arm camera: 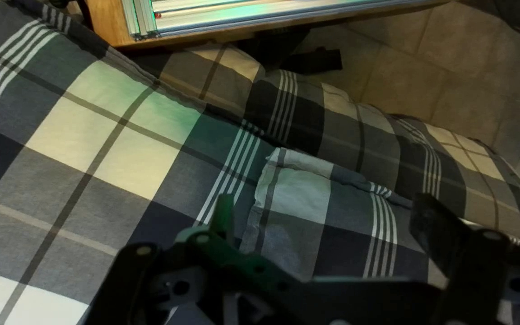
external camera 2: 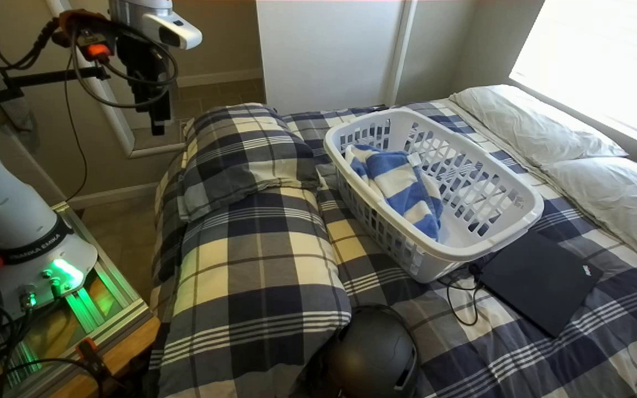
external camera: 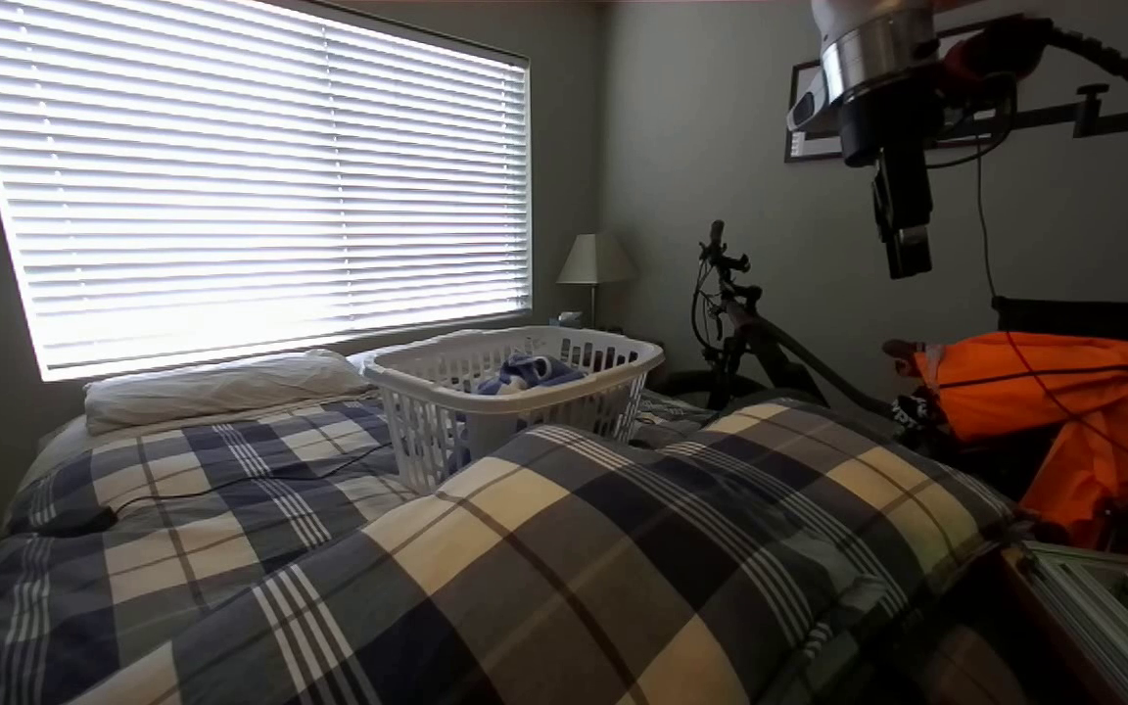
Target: Put the pillow on the left in the basket.
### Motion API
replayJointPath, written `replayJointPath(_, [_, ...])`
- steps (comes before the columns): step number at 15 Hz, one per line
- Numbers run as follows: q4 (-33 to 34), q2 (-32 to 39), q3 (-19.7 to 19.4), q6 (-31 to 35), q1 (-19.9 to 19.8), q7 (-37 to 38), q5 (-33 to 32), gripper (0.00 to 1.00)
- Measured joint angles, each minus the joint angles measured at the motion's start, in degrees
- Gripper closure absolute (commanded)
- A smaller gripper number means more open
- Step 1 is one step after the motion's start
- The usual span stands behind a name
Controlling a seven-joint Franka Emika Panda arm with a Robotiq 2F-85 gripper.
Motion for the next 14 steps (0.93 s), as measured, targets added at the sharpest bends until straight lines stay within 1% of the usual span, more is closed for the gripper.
replayJointPath(2, [-0.09,0.25,-0.11,3.54,0.04,-1.01,0.03,0.0])
replayJointPath(6, [-1.57,1.44,-0.69,14.78,0.06,-4.28,0.21,0.0])
replayJointPath(9, [-4.01,3.38,-2.01,22.48,0.65,-7.64,1.84,0.0])
replayJointPath(12, [-6.2,6.61,-3.28,29.68,1.86,-10.16,6.2,0.0])
replayJointPath(14, [-6.92,9.29,-4.06,33.45,3.16,-11.58,10.78,0.0])
